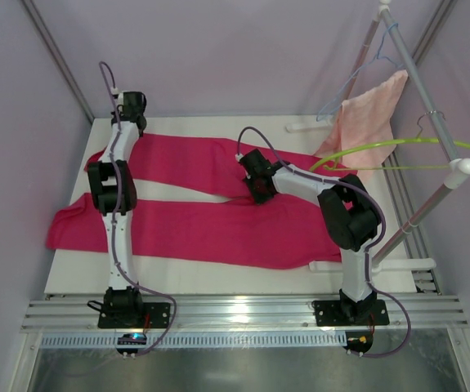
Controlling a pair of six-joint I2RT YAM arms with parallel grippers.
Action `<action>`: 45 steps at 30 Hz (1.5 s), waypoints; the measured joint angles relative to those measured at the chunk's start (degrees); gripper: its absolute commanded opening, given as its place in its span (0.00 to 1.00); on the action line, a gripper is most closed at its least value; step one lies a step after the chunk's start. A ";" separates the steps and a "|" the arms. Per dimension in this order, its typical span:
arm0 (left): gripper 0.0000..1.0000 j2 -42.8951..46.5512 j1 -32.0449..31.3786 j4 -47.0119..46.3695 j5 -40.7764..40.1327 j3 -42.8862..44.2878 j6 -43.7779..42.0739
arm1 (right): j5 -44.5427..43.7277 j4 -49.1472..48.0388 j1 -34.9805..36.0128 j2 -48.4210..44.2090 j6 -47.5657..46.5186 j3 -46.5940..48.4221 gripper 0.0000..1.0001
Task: Place the trousers on the hanger
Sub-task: Fold the trousers
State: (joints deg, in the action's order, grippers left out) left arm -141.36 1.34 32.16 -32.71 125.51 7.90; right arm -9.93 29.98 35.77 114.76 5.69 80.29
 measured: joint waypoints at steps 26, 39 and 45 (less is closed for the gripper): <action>0.76 18.91 -2.43 6.43 2.64 -16.33 13.42 | 8.61 4.90 3.39 0.44 0.72 6.73 0.27; 0.73 57.70 -6.40 7.26 12.98 -56.46 23.32 | 1.99 14.73 5.90 -2.36 14.25 10.88 0.44; 0.73 72.35 -10.78 6.03 18.60 -69.18 25.66 | -8.15 24.02 7.54 -12.94 34.91 9.01 0.44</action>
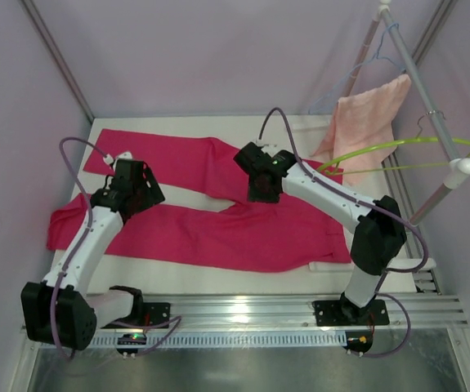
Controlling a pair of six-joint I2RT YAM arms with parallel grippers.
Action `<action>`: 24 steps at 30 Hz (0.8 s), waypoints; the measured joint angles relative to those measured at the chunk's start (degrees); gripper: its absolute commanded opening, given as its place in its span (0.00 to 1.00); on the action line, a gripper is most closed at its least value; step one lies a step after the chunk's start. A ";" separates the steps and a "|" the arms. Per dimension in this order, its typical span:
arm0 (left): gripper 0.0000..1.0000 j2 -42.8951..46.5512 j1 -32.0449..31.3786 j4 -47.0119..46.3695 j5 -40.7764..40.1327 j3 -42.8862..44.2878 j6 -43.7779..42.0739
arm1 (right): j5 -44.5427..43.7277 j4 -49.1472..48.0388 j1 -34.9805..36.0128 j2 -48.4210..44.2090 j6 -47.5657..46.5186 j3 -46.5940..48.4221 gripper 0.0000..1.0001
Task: Place the trousers on the hanger
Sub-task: Fold the trousers
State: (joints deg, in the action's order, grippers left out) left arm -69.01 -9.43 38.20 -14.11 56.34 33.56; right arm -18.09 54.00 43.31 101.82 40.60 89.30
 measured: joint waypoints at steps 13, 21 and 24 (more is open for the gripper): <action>0.77 11.32 -2.29 -4.13 16.37 -13.44 3.30 | -8.35 3.41 2.32 2.38 11.50 -9.51 0.43; 0.78 0.15 -2.29 -7.65 16.11 -8.02 3.48 | -8.63 -1.09 2.84 6.19 7.02 -10.10 0.43; 0.77 -10.58 -2.27 -9.14 15.54 -0.57 3.48 | -7.52 -6.25 2.95 6.23 -0.92 -10.08 0.44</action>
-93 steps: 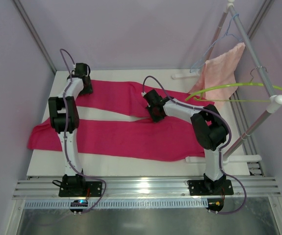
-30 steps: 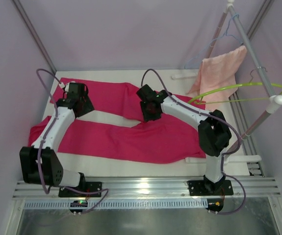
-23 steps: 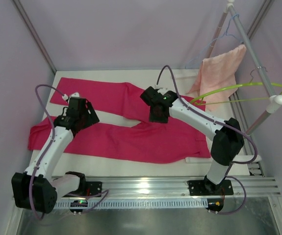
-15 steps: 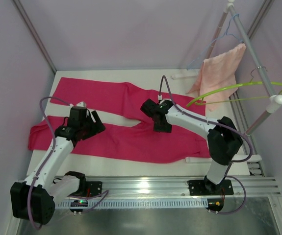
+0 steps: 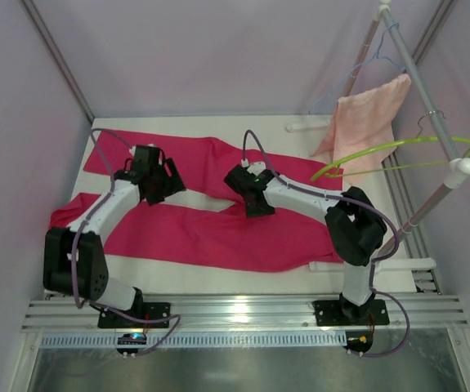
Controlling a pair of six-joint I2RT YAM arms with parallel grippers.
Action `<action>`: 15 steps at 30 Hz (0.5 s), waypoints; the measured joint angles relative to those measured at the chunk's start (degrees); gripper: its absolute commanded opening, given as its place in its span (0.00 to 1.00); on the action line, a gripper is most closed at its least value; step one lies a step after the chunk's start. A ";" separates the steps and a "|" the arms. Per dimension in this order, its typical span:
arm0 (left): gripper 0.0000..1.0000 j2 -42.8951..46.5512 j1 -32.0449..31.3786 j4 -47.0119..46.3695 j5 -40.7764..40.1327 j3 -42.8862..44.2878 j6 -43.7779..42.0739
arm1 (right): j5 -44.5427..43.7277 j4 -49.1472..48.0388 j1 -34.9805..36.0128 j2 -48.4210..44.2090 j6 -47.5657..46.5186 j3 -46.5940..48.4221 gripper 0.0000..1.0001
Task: Place the trousers on the hanger
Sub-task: Fold the trousers
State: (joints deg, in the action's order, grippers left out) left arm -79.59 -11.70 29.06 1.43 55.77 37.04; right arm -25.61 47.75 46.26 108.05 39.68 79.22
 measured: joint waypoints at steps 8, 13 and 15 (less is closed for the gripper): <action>0.73 -25.46 1.84 -0.85 -3.06 24.24 -0.83 | 4.72 -9.49 -4.31 5.62 -17.22 9.81 0.45; 0.71 -36.09 6.29 -0.09 -3.85 31.06 -1.03 | 9.86 -12.50 -9.14 7.82 -25.24 11.82 0.45; 0.70 -38.27 8.74 1.38 -4.24 31.10 -0.94 | 12.22 -12.76 -11.34 8.52 -28.55 13.86 0.45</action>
State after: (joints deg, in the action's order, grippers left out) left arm -117.86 -2.96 30.44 -2.81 86.87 36.10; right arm -13.39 34.98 34.92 116.57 11.14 93.08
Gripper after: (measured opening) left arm 0.708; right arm 0.451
